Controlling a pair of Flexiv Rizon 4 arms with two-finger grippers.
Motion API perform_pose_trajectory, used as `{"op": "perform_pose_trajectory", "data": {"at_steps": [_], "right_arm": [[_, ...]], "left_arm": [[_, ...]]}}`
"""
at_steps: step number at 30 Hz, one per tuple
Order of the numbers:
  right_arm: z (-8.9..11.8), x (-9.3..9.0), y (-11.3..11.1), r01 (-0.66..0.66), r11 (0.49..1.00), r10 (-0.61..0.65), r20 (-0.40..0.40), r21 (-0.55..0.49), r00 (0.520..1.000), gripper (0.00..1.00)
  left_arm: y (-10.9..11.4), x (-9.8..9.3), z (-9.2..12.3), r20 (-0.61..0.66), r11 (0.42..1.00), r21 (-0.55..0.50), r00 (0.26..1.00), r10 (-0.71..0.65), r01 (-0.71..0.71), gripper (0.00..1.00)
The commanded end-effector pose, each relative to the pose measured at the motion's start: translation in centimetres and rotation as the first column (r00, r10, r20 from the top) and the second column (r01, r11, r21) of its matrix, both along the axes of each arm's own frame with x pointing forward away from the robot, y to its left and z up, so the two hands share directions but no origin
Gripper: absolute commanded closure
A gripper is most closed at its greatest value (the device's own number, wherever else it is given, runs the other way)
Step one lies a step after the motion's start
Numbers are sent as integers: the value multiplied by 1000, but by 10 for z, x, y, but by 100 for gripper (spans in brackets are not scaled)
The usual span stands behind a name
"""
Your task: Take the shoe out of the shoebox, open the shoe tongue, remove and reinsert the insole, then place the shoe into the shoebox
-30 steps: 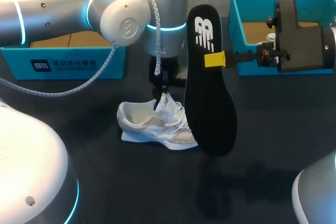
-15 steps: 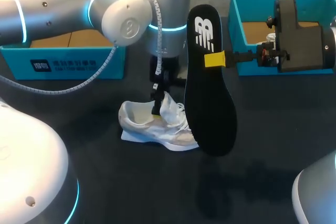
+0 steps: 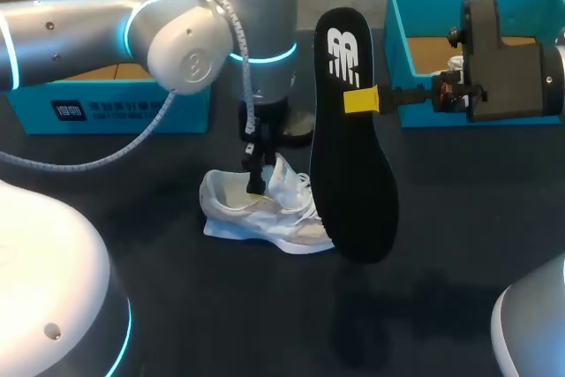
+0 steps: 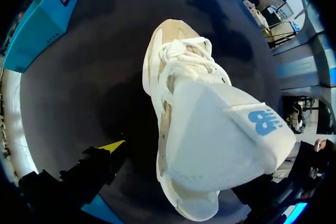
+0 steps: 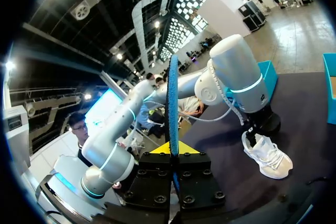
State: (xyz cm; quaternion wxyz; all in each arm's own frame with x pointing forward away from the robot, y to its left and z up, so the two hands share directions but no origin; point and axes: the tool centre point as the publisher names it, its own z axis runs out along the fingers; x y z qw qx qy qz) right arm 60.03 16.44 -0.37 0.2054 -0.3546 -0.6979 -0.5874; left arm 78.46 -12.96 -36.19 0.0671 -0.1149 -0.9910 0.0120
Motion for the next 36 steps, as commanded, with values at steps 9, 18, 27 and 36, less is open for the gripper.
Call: {"op": "perform_pose_trajectory", "data": {"at_steps": [9,18,27,36], "right_arm": [[3,-8,6,17,1000,-17,3,-1,1000,100],[3,-8,6,17,1000,-17,3,-1,1000,100],[3,-8,6,17,1000,-17,3,-1,1000,100],[3,-8,6,17,1000,-17,3,-1,1000,100]], "left_arm": [[3,3,-4,40,993,-118,999,-20,24,0],[-6,9,-12,18,989,-150,1000,-4,6,0],[-14,15,-20,0,984,-180,1000,11,-11,28],[-19,14,-22,-8,984,-180,1000,7,-8,53]]}}
